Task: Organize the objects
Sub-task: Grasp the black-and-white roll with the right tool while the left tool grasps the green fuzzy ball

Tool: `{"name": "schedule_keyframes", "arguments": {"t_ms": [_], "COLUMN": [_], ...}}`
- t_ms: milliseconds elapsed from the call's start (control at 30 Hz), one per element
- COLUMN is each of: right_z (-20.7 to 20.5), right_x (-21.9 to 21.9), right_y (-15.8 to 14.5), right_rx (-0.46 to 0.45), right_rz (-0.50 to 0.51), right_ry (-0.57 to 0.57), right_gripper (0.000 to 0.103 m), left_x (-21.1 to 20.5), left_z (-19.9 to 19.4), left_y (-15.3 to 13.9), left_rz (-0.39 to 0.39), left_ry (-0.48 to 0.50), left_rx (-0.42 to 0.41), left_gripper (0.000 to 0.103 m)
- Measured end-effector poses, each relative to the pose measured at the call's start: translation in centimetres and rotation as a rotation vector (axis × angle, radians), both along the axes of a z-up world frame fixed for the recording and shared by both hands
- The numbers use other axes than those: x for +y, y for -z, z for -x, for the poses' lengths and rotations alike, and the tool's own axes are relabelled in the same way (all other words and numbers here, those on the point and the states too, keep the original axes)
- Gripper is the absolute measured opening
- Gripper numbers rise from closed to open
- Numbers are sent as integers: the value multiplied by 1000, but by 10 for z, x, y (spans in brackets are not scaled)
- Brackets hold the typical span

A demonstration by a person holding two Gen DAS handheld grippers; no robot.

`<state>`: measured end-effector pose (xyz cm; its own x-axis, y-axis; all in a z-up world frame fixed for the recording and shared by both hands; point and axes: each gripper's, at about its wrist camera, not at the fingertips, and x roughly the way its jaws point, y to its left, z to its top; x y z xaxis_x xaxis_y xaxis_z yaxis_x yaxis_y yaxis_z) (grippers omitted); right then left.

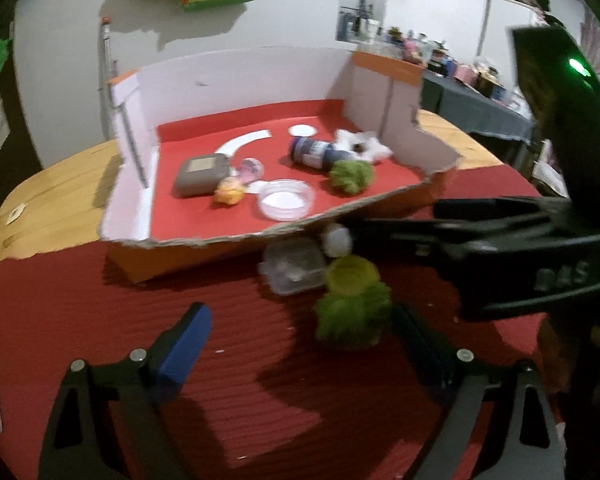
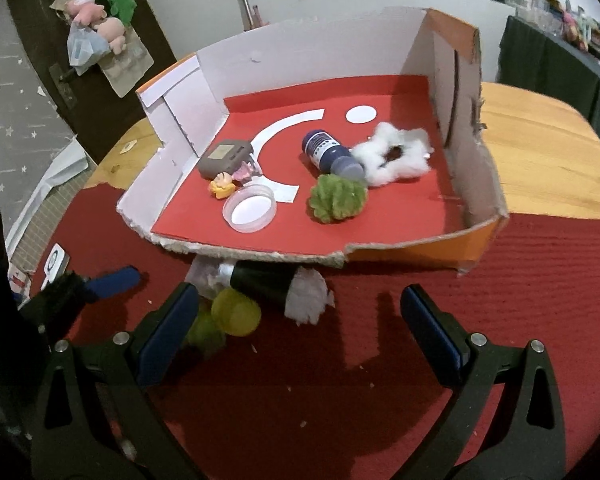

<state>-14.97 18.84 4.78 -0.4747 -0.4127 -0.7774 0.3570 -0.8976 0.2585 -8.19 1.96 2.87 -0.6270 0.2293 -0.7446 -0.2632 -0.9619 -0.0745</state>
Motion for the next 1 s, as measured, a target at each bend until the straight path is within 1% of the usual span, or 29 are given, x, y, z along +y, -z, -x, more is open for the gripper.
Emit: {"name": "schedule_keyframes", "arguments": {"t_ms": [67, 167, 233, 267, 300, 333, 367, 433, 467, 533, 567, 667, 733, 800, 900, 1000], "right_z": [3, 8, 10, 11, 11, 11, 10, 10, 9, 8, 7, 4, 1, -1, -1, 1], "right_x": [-3, -8, -10, -12, -12, -13, -15, -15, -16, -17, -18, -15, -12, -10, -10, -9], "right_y": [1, 4, 7, 11, 13, 14, 14, 13, 13, 12, 12, 11, 9, 6, 7, 10], "right_rx": [-5, -9, -14, -25, -33, -34, -24, -28, -33, -33, -31, -31, -27, -22, -27, -45], "right_rz": [2, -15, -22, -18, -11, -10, -17, 1, 6, -3, -11, -3, 3, 4, 0, 32], "right_ry": [-2, -6, -9, -15, -22, -28, -33, -44, -52, -62, -64, -63, -61, -60, -66, -73], "right_gripper": [101, 95, 82, 78, 74, 73, 72, 61, 58, 54, 54, 49, 41, 37, 37, 37], "left_x": [4, 7, 7, 7, 7, 7, 7, 7, 7, 7, 8, 7, 7, 6, 6, 4], "left_z": [0, 2, 3, 4, 4, 4, 4, 4, 4, 2, 2, -1, -2, -2, -2, -4], "left_y": [0, 1, 3, 4, 4, 4, 4, 4, 3, 3, 2, 1, 0, -1, 0, -1], "left_rz": [-5, -17, -25, -29, -33, -38, -43, -54, -60, -70, -74, -71, -72, -70, -65, -65], "left_ry": [13, 29, 35, 37, 39, 43, 47, 57, 63, 75, 81, 86, 84, 83, 80, 77], "left_rx": [2, -7, -19, -23, -26, -29, -31, -33, -34, -39, -42, -39, -38, -38, -44, -46], "left_gripper": [92, 83, 76, 75, 71, 66, 64, 54, 52, 40, 38, 37, 37, 37, 36, 36]}}
